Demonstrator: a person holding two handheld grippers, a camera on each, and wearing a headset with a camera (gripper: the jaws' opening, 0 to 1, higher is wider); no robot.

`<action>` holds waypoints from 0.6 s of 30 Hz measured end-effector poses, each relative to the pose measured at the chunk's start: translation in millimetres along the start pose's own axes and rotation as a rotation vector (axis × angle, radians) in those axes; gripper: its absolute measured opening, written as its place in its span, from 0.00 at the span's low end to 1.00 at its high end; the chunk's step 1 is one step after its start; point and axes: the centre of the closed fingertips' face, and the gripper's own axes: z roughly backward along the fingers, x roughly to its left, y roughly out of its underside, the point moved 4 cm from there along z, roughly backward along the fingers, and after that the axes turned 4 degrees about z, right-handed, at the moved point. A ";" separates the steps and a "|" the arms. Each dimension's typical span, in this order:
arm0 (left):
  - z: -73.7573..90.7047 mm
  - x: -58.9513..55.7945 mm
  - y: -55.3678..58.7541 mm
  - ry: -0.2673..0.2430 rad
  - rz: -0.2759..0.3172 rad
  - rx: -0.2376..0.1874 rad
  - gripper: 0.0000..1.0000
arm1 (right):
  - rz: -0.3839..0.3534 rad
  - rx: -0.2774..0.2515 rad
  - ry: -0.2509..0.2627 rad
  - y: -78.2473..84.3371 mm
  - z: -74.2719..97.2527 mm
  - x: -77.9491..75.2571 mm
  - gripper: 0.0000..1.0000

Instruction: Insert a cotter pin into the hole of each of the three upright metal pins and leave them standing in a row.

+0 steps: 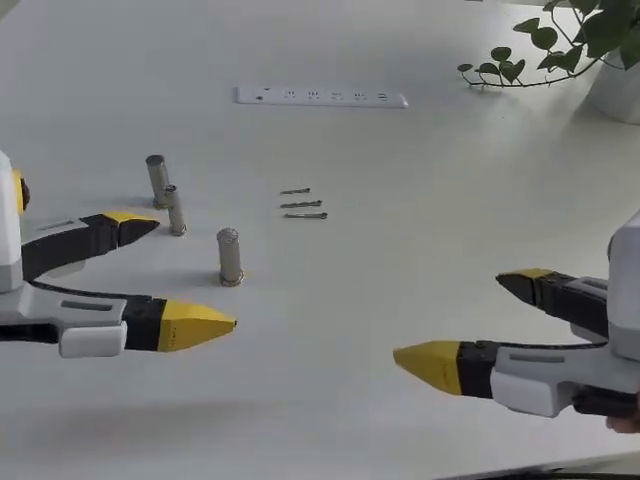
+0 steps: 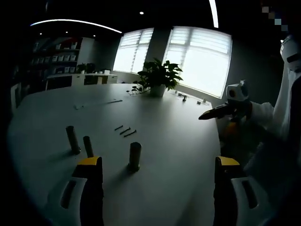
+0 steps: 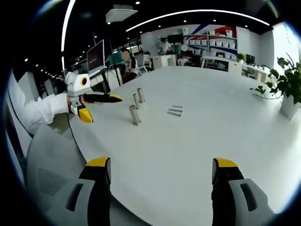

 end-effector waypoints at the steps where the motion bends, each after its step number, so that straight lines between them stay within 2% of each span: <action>1: 2.2 -3.1 2.4 -0.001 0.004 0.002 0.99 | 0.003 -0.003 -0.003 -1.8 -0.2 0.0 0.87; 5: 9.3 -12.6 11.0 -0.021 -0.004 0.031 0.99 | 0.027 -0.004 -0.009 -10.1 -1.3 -2.9 0.86; 9: 15.2 -20.9 14.7 -0.030 0.002 0.033 0.99 | 0.064 -0.021 -0.015 -25.2 -1.7 -6.4 0.86; 11: 18.3 -23.8 14.5 -0.043 0.006 0.026 0.99 | 0.091 -0.019 -0.038 -33.4 -4.0 -8.0 0.83; 12: 19.7 -25.1 14.1 -0.051 0.006 0.022 0.99 | 0.096 -0.006 -0.081 -36.0 -5.7 -6.6 0.80; 14: 20.6 -26.0 13.6 -0.065 0.001 0.017 0.99 | 0.085 -0.046 -0.121 -45.2 -9.3 -5.8 0.76; 16: 21.2 -27.6 13.6 -0.067 0.015 0.017 0.99 | 0.087 -0.042 -0.131 -52.5 -13.6 -9.6 0.75; 18: 23.0 -32.0 11.5 -0.064 0.021 0.005 0.99 | 0.170 0.000 -0.141 -58.2 -23.5 -16.0 0.75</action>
